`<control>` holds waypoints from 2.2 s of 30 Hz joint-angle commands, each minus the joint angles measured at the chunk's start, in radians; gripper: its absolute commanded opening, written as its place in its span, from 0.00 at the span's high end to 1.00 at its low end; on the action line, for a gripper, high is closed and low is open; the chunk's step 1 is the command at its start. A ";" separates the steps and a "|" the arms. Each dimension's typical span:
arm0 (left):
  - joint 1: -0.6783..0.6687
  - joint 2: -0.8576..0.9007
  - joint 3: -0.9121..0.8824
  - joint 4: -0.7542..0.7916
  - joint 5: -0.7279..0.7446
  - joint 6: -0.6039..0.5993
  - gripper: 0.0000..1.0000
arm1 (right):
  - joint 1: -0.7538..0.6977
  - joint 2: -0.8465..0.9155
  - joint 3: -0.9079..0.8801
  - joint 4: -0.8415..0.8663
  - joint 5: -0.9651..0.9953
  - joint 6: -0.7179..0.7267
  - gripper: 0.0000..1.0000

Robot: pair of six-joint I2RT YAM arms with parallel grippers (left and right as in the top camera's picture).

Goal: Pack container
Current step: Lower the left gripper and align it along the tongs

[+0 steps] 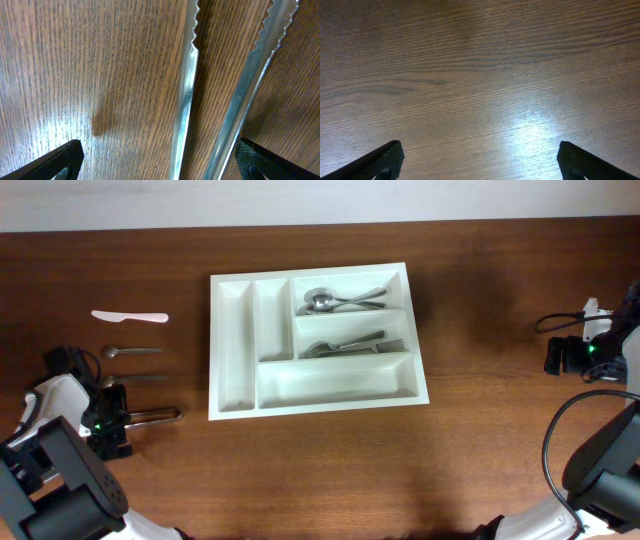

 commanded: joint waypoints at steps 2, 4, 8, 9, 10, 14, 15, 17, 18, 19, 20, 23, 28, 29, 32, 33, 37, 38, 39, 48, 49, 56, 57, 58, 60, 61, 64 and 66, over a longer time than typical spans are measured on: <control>0.000 0.016 -0.008 0.014 -0.019 -0.016 0.01 | -0.001 -0.011 0.001 0.003 0.008 0.008 0.01; 0.000 0.018 -0.008 0.021 -0.020 -0.016 0.01 | -0.001 -0.011 0.001 0.003 0.008 0.008 0.01; 0.000 0.018 -0.008 0.032 -0.027 -0.017 0.01 | -0.001 -0.011 0.001 0.003 0.008 0.008 0.01; 0.000 0.018 -0.008 0.032 -0.027 -0.017 0.01 | -0.001 -0.011 0.001 0.003 0.008 0.008 0.01; 0.000 0.018 -0.008 0.031 -0.027 -0.017 0.01 | -0.001 -0.011 0.001 0.003 0.008 0.008 0.01; 0.000 0.018 -0.008 0.019 -0.026 -0.017 0.01 | -0.001 -0.011 0.001 0.003 0.008 0.008 0.01; 0.000 0.018 -0.008 0.016 -0.026 -0.017 0.01 | -0.001 -0.011 0.001 0.003 0.008 0.008 0.01; 0.000 0.018 -0.010 0.011 -0.027 -0.017 0.01 | -0.001 -0.011 0.001 0.003 0.008 0.008 0.01; 0.000 0.018 -0.010 0.009 -0.026 -0.017 0.01 | -0.001 -0.011 0.001 0.003 0.008 0.008 0.01; 0.000 0.018 -0.010 0.008 -0.026 -0.017 0.01 | -0.001 -0.011 0.001 0.003 0.008 0.008 0.01; 0.000 0.018 -0.010 0.008 -0.026 -0.017 0.01 | -0.001 -0.011 0.001 0.003 0.008 0.008 0.01; 0.000 0.018 -0.010 0.008 -0.019 -0.017 0.01 | -0.001 -0.011 0.001 0.003 0.008 0.008 0.01; 0.000 0.018 -0.010 0.009 -0.033 -0.017 0.01 | -0.001 -0.011 0.001 0.003 0.008 0.008 0.01; 0.000 0.018 -0.010 0.009 -0.035 -0.017 0.01 | -0.001 -0.011 0.001 0.003 0.008 0.008 0.01; 0.000 0.018 -0.010 0.007 -0.034 -0.017 0.01 | -0.001 -0.011 0.001 0.003 0.008 0.008 0.01; 0.000 0.018 -0.011 0.003 -0.034 -0.017 0.01 | -0.001 -0.011 0.001 0.003 0.008 0.008 0.01; 0.000 0.018 -0.013 -0.010 -0.034 -0.017 0.01 | -0.001 -0.011 0.001 0.003 0.008 0.008 0.01; 0.000 0.019 -0.012 -0.010 -0.034 -0.017 0.01 | -0.001 -0.011 0.001 0.003 0.008 0.008 0.01; 0.000 0.019 -0.012 -0.010 -0.034 -0.017 0.01 | -0.001 -0.011 0.001 0.003 0.008 0.008 0.01; 0.000 0.019 -0.016 -0.021 -0.034 -0.017 0.01 | -0.001 -0.011 0.001 0.003 0.008 0.008 0.01; 0.000 0.019 -0.017 -0.022 -0.034 -0.017 0.01 | -0.001 -0.011 0.001 0.003 0.008 0.008 0.01; 0.000 0.019 -0.017 -0.024 -0.035 -0.017 0.11 | -0.001 -0.011 0.001 0.003 0.008 0.008 0.01; 0.000 0.019 -0.017 -0.024 -0.035 -0.017 0.22 | -0.001 -0.011 0.001 0.003 0.008 0.008 0.01; 0.000 0.019 -0.017 -0.023 -0.035 -0.017 0.27 | -0.001 -0.011 0.001 0.003 0.008 0.007 0.01; 0.000 0.019 -0.017 -0.018 -0.035 -0.017 0.34 | -0.001 -0.011 0.001 0.003 0.008 0.008 0.01; 0.000 0.019 -0.017 -0.017 -0.035 -0.017 0.35 | -0.001 -0.011 0.001 0.003 0.008 0.008 0.01; 0.000 0.019 -0.017 -0.014 -0.035 -0.017 0.40 | -0.001 -0.011 0.001 0.003 0.008 0.008 0.01; 0.000 0.019 -0.017 -0.014 -0.035 -0.017 0.48 | -0.001 -0.011 0.001 0.003 0.008 0.008 0.01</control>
